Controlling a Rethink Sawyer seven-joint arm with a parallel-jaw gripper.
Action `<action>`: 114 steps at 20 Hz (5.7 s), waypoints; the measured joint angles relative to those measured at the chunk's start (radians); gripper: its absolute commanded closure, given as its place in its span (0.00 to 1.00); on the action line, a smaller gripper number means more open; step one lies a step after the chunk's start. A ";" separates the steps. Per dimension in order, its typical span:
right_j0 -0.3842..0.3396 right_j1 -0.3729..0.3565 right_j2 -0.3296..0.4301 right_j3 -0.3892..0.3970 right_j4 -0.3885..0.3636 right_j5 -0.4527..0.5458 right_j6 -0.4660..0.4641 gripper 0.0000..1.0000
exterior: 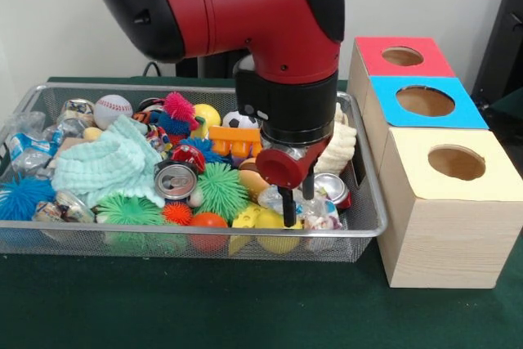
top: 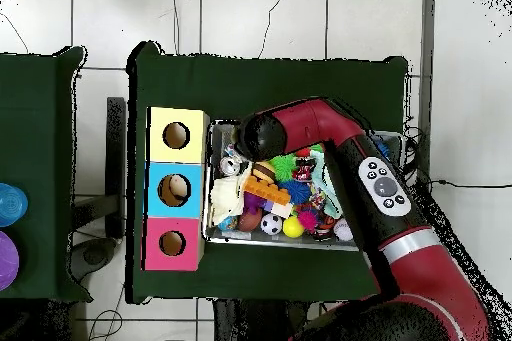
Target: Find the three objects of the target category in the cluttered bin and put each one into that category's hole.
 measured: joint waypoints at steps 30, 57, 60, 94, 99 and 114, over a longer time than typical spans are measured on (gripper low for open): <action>0.062 0.031 -0.045 -0.016 0.002 0.203 -0.155 0.00; 0.050 -0.115 -0.064 0.081 0.153 0.237 -0.155 1.00; 0.054 -0.152 -0.064 0.094 0.179 0.237 -0.155 1.00; 0.275 -0.329 -0.158 0.299 0.373 0.036 -0.152 1.00; 0.286 -0.328 -0.199 0.318 0.372 0.003 -0.147 1.00; 0.353 -0.322 -0.302 0.319 0.411 -0.090 -0.141 1.00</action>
